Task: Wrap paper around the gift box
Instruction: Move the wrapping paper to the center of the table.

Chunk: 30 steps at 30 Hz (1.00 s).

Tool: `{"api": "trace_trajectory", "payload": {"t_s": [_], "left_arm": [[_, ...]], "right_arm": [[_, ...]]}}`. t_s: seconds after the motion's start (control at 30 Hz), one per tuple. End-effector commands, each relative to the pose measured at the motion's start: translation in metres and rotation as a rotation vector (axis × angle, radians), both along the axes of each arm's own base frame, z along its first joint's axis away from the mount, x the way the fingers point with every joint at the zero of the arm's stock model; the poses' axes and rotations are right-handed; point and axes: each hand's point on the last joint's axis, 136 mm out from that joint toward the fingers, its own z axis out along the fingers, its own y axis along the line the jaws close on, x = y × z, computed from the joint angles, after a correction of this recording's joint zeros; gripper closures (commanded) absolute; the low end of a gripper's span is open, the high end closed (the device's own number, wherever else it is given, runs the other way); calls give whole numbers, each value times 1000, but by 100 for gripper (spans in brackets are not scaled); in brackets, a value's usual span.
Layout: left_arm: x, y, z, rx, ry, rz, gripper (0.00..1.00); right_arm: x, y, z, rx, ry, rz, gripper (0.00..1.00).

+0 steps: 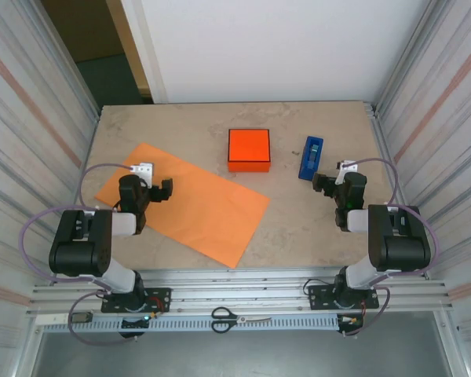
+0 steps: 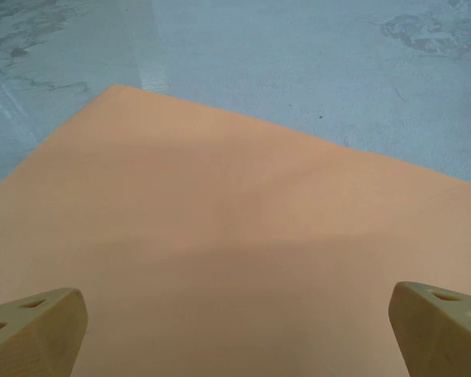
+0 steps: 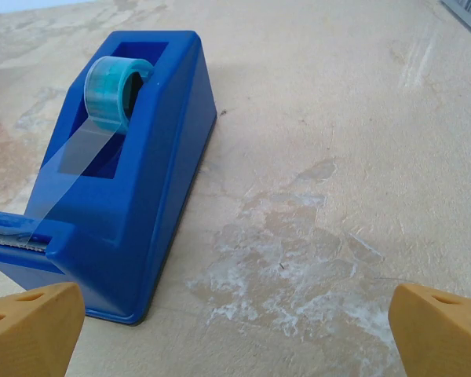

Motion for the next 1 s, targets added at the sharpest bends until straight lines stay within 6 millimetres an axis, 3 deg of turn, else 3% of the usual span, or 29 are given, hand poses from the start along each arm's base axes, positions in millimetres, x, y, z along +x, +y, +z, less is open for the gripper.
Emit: {"api": "trace_trajectory", "payload": {"t_s": [0.0,0.77,0.97], "left_arm": [[6,1,15,7,-51,5,1],[5,0,21,-7,-56,-9,1],[-3,12,39,-12,-93,61,1]], "right_arm": [[6,2,5,-7,-14,15,2],[4,4,10,-48,-28,-5,2],[-4,3,34,-38,-20,-15,2]]}}
